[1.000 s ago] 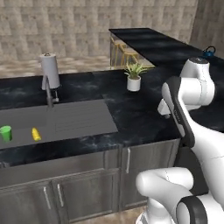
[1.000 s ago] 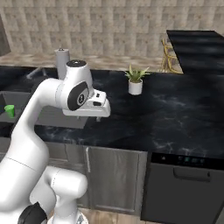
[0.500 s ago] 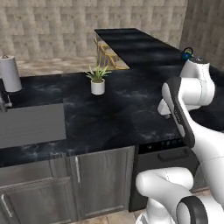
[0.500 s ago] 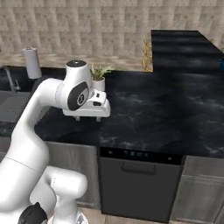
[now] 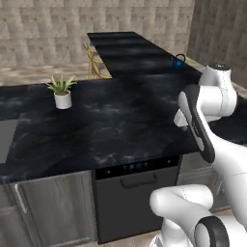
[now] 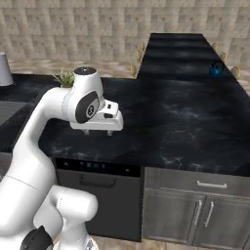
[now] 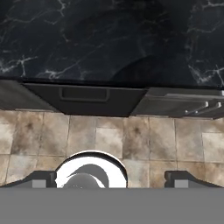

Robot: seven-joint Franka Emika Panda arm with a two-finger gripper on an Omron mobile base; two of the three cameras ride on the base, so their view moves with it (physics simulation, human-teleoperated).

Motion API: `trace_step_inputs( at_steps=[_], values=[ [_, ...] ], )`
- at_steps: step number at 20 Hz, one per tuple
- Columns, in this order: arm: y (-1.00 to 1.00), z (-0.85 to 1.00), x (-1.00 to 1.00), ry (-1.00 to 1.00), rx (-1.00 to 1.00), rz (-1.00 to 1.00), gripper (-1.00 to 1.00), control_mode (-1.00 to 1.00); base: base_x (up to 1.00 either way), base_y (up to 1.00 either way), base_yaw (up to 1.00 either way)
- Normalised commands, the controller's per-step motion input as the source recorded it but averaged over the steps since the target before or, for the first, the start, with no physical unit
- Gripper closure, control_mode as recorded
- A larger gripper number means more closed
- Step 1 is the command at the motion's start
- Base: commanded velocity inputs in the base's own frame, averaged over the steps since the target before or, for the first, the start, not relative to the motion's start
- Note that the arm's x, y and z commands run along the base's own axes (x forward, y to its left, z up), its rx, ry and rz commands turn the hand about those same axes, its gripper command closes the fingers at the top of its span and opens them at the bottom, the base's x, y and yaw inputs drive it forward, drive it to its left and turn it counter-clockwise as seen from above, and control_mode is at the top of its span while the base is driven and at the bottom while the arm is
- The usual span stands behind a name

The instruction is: Pick the kettle and cup and place them in the sink. Then turn on the water.

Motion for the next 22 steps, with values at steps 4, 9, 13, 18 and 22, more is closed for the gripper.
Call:
trace_step_inputs(
  at_steps=[4,9,13,18,22],
  values=[
    [0.00,0.00,0.00,0.00,0.00,0.00,-1.00,1.00,-0.09,-0.99,0.00],
    [0.00,0.00,0.00,0.00,0.00,0.00,-1.00,1.00,-0.11,-1.00,0.00],
    [0.00,0.00,0.00,0.00,0.00,0.00,-1.00,1.00,-0.09,-0.99,0.00],
    [0.00,0.00,0.00,0.00,0.00,0.00,-1.00,1.00,-0.04,-1.00,0.00],
    [0.00,0.00,0.00,0.00,0.00,0.00,-1.00,1.00,0.06,-1.00,0.13]
  ],
)
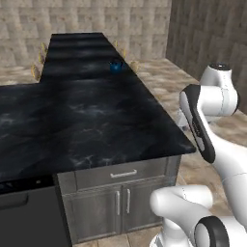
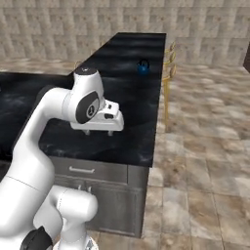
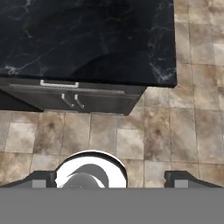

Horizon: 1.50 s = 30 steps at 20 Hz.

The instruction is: Pick the kettle and cup and place them in the sink. Then turn on the water.

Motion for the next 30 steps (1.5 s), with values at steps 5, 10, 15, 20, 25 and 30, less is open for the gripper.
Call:
trace_step_inputs(
  at_steps=[5,10,15,20,25,30],
  values=[
    [0.00,0.00,0.00,0.00,0.00,0.00,-1.00,1.00,0.01,-1.00,0.32],
    [0.00,0.00,0.00,0.00,0.00,0.00,-1.00,1.00,0.00,-0.95,0.42],
    [0.00,0.00,0.00,0.00,0.00,0.00,-1.00,1.00,0.03,-0.77,0.48],
    [0.00,0.00,0.00,0.00,0.00,0.00,-1.00,1.00,0.03,-0.67,0.44],
    [0.00,0.00,0.00,0.00,0.00,0.00,-1.00,1.00,0.08,-0.63,0.42],
    [0.00,0.00,0.00,0.00,0.00,0.00,-1.00,1.00,0.12,-0.71,0.41]
  ],
)
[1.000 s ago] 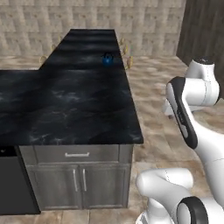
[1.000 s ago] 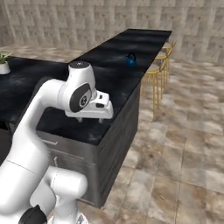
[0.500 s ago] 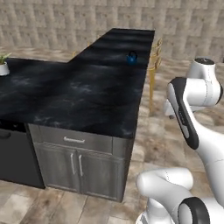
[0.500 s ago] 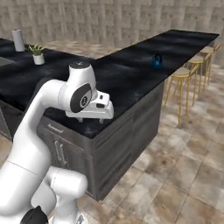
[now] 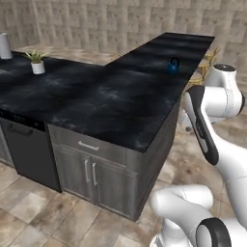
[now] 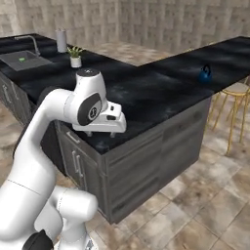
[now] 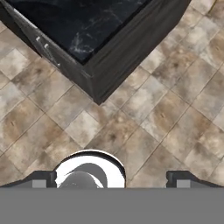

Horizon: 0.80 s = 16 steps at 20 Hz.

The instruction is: Pick the kettle and cup and place them in the sink. Then turn on the water.

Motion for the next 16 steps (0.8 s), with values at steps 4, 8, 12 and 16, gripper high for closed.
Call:
trace_step_inputs(
  at_steps=[4,8,12,16],
  values=[
    [0.00,0.00,0.00,0.00,0.00,0.00,-1.00,1.00,0.09,-0.78,0.36],
    [0.00,0.00,0.00,0.00,0.00,0.00,-1.00,1.00,0.05,-0.75,0.34],
    [0.00,0.00,0.00,0.00,0.00,0.00,-1.00,1.00,0.02,-0.68,0.32],
    [0.00,0.00,0.00,0.00,0.00,0.00,-1.00,1.00,0.04,-0.66,0.31]
  ],
)
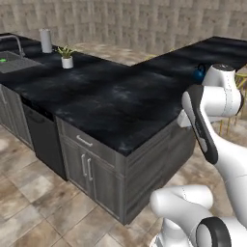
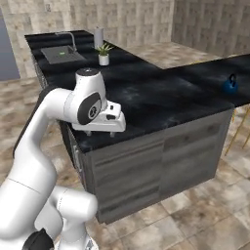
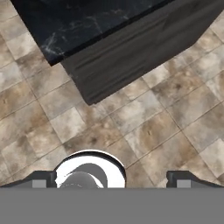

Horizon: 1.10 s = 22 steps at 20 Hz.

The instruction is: Pick the kettle and cup and place them in the sink. Then turn on the water.

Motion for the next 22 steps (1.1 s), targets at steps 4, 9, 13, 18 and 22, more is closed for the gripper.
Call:
trace_step_inputs(
  at_steps=[4,9,13,18,22],
  values=[
    [0.00,0.00,0.00,0.00,0.00,0.00,-1.00,1.00,0.12,-0.77,0.32],
    [0.00,0.00,0.00,0.00,0.00,0.00,-1.00,1.00,0.17,-0.76,0.33],
    [0.00,0.00,0.00,0.00,0.00,0.00,-1.00,1.00,0.14,-0.74,0.33],
    [0.00,0.00,0.00,0.00,0.00,0.00,-1.00,1.00,0.20,-0.75,0.32],
    [0.00,0.00,0.00,0.00,0.00,0.00,-1.00,1.00,0.24,-0.80,0.31]
  ],
)
